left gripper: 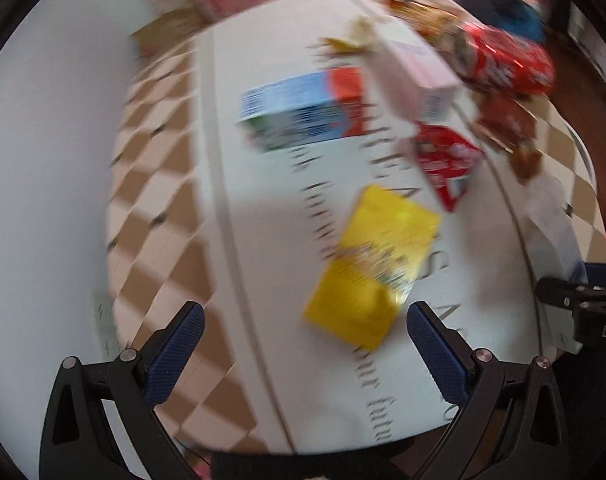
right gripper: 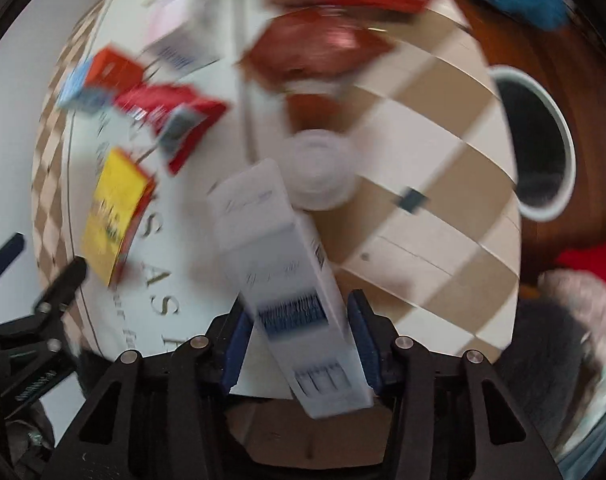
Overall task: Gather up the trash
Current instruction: 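Grasp the white oligopeptide box with the right tool while the left tool grasps the yellow HAOMAO pack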
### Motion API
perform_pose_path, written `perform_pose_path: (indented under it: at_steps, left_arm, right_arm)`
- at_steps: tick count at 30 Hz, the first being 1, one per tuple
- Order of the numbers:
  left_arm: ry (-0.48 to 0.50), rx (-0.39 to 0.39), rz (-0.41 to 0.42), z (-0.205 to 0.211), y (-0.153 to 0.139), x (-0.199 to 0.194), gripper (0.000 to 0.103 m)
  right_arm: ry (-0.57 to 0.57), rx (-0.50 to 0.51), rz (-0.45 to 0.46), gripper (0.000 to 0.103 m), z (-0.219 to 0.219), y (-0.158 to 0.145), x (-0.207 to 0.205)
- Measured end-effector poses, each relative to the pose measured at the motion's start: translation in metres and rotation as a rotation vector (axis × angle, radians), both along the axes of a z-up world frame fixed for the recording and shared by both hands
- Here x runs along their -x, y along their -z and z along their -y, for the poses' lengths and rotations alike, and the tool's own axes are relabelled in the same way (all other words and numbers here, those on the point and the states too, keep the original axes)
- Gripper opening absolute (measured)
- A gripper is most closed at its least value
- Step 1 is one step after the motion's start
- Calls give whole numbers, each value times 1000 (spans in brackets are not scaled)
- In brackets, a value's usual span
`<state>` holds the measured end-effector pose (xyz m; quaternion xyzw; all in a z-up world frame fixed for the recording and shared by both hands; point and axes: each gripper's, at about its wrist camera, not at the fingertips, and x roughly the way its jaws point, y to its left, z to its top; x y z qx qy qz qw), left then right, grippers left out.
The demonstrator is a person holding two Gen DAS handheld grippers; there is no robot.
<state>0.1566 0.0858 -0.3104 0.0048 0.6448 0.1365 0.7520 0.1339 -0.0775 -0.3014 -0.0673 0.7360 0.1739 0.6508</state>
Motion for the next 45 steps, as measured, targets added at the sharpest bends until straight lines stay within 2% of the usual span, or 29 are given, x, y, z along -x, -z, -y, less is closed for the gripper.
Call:
perform_pose_path:
  at_steps: [2,5,7,10,14,16,17,19,20,22,25,26,30,32,34,35,37,39,42,43,45]
  left_arm:
    - [79,23,-39,11,11,-14,103]
    - [136,55,-90,17,27,-28,103]
    - [149,70,-110,18,34,-32,103]
    - [165,88,-104,19,39,-35,103]
    - [152,137,-85,15,37,-30,92]
    - [143,181,-70,12,35,-24,75]
    - [137,206,-60,8,34,-20,72]
    - [132,204,-43,7,29,-13,53]
    - [125,203,-39,7,27,-10,53]
    - [82,202,-45,6,23,-1,53]
    - [-61,263,-74,-4,25,13,53]
    - [-130,296,-72,-11,23,24,53]
    - [-268,360,-28,-26,15,56,53]
    - [-288,354,-7,-31,13,66,54]
    - [-267,356,-39,-32,21,75,56]
    - [-225,336,-29,-24,23,71,58]
    - [-139,275,-61,-10,28,69,60]
    - [-101,223,-68,-1,31,70,60]
    - [-141,217,-24,-1,27,83,60]
    - [-161,213,-5,-4,26,89,54]
    - [-178,204,9,4,32,91,52]
  right_arm:
    - [53,-24,-27,50,13,5,0]
    - [58,-36,-59,59,24,22,2]
    - [45,-33,-66,60,25,9,-4]
    - [11,-14,-54,60,21,4,9]
    - [-44,20,-36,60,18,11,18]
    - [-65,25,-22,60,18,10,22]
    - [-82,34,-15,59,17,11,25]
    - [-105,28,5,51,12,8,31]
    - [-119,27,15,45,6,7,32]
    - [-126,27,23,45,-7,9,39]
    - [-129,8,16,44,-13,6,48]
    - [-129,3,13,44,-12,7,52]
    - [-126,-23,-16,44,-23,7,55]
    - [-135,-25,-29,44,-27,10,55]
    - [-145,-18,-19,44,-35,13,57]
    - [-160,-7,-14,45,-39,14,60]
    - [-170,0,-6,45,-37,15,62]
    - [-181,3,8,45,-39,15,67]
    - [-184,8,28,42,-41,16,70]
    - [-183,10,34,41,-41,17,73]
    - [-180,20,50,40,-39,16,83]
